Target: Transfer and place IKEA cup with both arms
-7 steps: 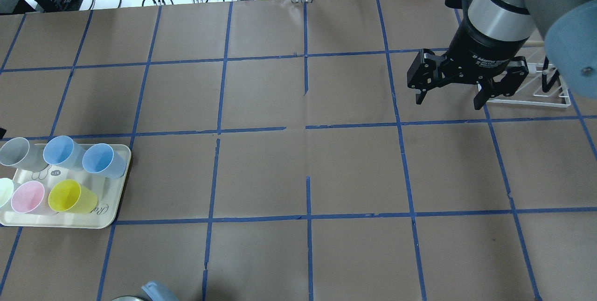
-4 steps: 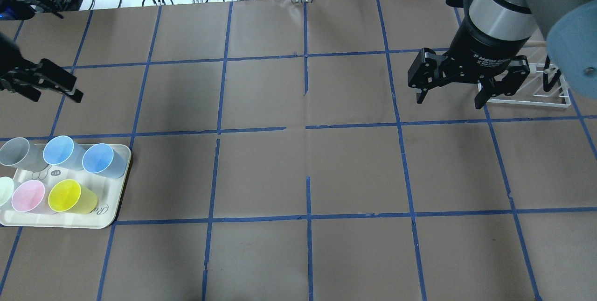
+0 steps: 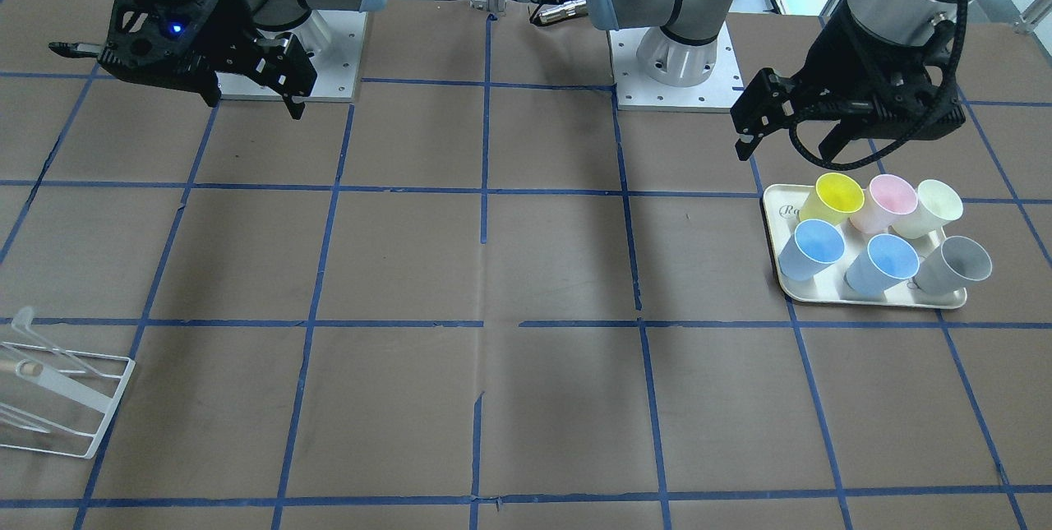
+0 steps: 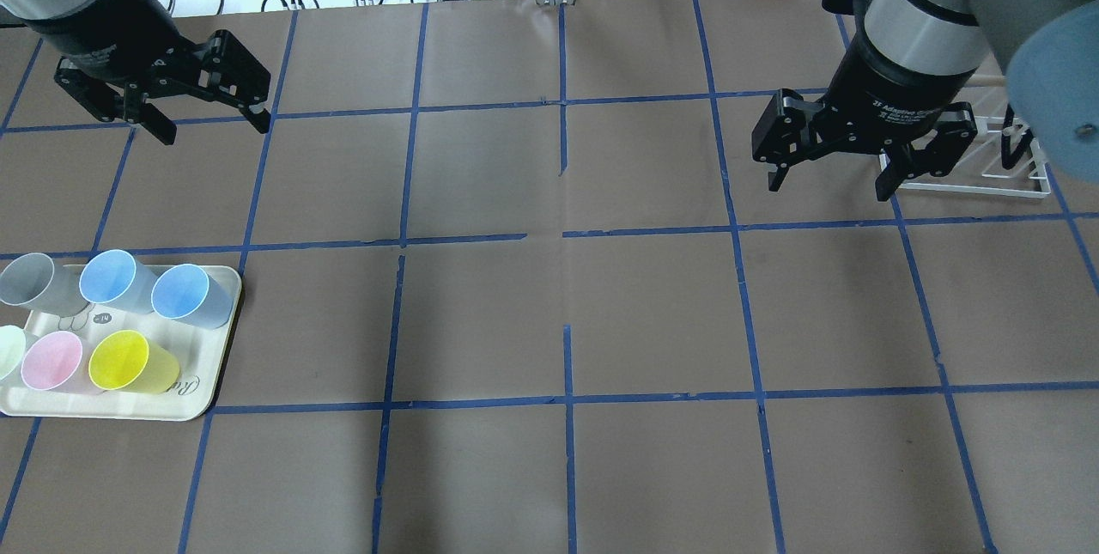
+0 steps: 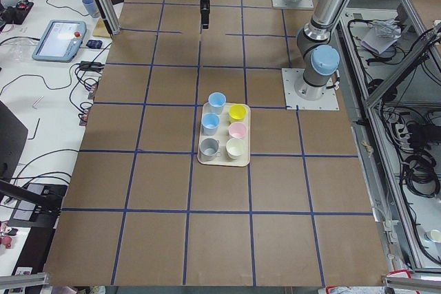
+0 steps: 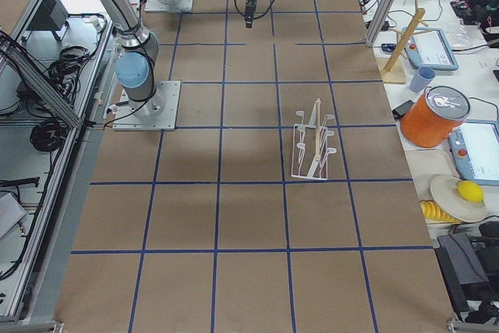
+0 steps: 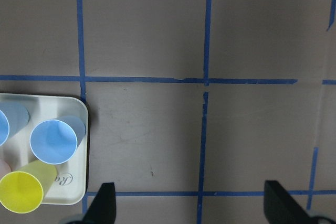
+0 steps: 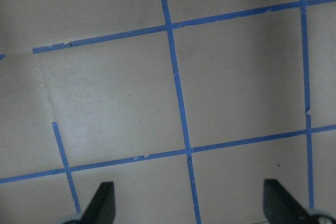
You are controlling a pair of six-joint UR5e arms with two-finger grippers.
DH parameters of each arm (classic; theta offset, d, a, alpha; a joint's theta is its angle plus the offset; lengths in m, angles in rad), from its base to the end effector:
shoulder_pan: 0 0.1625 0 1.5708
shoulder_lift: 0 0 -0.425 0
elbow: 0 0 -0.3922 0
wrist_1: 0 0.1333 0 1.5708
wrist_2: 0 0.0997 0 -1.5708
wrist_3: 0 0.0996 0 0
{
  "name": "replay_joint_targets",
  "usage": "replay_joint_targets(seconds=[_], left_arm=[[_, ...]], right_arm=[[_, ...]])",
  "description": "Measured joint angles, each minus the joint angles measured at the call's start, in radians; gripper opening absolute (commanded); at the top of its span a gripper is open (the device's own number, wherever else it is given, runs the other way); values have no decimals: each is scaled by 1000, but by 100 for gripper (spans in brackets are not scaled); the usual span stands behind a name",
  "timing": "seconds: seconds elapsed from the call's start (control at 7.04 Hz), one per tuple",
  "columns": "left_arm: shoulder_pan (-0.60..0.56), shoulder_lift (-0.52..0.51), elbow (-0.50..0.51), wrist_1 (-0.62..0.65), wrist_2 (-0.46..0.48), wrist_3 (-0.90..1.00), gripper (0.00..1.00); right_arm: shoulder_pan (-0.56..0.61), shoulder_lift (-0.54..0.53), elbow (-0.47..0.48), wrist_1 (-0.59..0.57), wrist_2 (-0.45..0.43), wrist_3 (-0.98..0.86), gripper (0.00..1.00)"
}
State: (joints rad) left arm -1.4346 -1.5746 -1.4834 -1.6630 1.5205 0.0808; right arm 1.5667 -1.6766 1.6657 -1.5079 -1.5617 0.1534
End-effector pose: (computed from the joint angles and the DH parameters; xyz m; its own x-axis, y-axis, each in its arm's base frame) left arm -0.0703 -0.5055 0.5199 -0.9972 -0.0556 0.0508 -0.0555 0.9984 0.0045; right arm 0.1324 -0.4422 0.4848 -0.9876 0.1571 -0.0010 0.1568 0.9862 0.0528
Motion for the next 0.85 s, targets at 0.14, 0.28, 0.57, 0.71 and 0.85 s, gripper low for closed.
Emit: replay_joint_targets(seconds=[0.14, 0.28, 0.57, 0.71, 0.85], left_arm=[[-46, -11, 42, -34, 15, -25, 100], [-89, -19, 53, -44, 52, -31, 100], [-105, -12, 40, -46, 79, -26, 100], [-76, 0, 33, -45, 49, -19, 100], [-45, 11, 30, -45, 23, -8, 100]], right_arm=[[0, 0, 0, 0, -1, 0, 100], [0, 0, 1, 0, -1, 0, 100], [0, 0, -1, -3, 4, 0, 100], [0, 0, -2, -14, 7, 0, 100], [1, -2, -3, -27, 7, 0, 100]])
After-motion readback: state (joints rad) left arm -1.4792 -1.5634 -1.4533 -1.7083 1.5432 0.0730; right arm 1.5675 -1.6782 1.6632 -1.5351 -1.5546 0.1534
